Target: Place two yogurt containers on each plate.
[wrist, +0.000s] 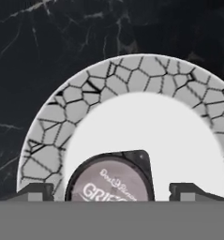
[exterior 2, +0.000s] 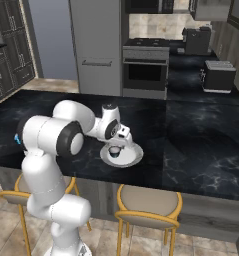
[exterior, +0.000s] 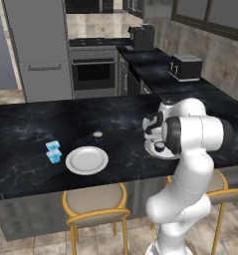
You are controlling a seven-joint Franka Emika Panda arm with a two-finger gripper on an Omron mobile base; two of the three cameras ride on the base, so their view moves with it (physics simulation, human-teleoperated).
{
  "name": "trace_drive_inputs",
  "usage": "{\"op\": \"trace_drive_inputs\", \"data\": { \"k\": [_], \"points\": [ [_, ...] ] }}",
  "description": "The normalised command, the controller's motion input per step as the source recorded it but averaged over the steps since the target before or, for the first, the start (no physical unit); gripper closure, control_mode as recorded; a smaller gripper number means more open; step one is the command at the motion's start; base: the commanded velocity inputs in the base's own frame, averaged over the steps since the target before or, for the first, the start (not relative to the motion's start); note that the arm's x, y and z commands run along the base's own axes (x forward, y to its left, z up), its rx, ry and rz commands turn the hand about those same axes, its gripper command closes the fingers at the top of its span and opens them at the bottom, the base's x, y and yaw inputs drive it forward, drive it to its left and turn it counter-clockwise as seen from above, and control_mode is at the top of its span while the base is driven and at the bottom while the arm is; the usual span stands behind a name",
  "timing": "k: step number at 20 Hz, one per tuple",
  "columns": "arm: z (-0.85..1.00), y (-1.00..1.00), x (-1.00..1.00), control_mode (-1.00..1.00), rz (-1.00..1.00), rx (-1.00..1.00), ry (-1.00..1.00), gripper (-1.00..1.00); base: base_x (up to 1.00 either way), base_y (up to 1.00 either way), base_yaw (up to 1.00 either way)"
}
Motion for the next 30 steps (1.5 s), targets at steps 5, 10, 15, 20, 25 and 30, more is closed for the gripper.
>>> {"op": "trace_drive_inputs", "data": {
  "k": [5, 10, 15, 20, 25, 30],
  "points": [
    [0.60, 0.19, 0.04, -1.00, 0.00, 0.00, -0.11, -1.00, 0.00, 0.00, 0.00],
    [0.55, 0.38, -0.23, -1.00, 0.00, 0.00, -0.14, -1.00, 0.00, 0.00, 0.00],
    [0.31, 0.69, -0.22, -1.00, 0.00, 0.00, -0.01, -1.00, 0.00, 0.00, 0.00],
    [0.16, 0.73, -0.10, -1.00, 0.05, 0.00, 0.00, -1.00, 0.00, 0.00, 0.00],
    [0.16, 0.63, 0.13, -1.00, 0.02, 0.00, -0.03, -1.00, 0.00, 0.00, 0.00],
    [0.04, 0.55, 0.30, -1.00, 0.02, 0.00, 0.00, -1.00, 0.00, 0.00, 0.00]
  ]
}}
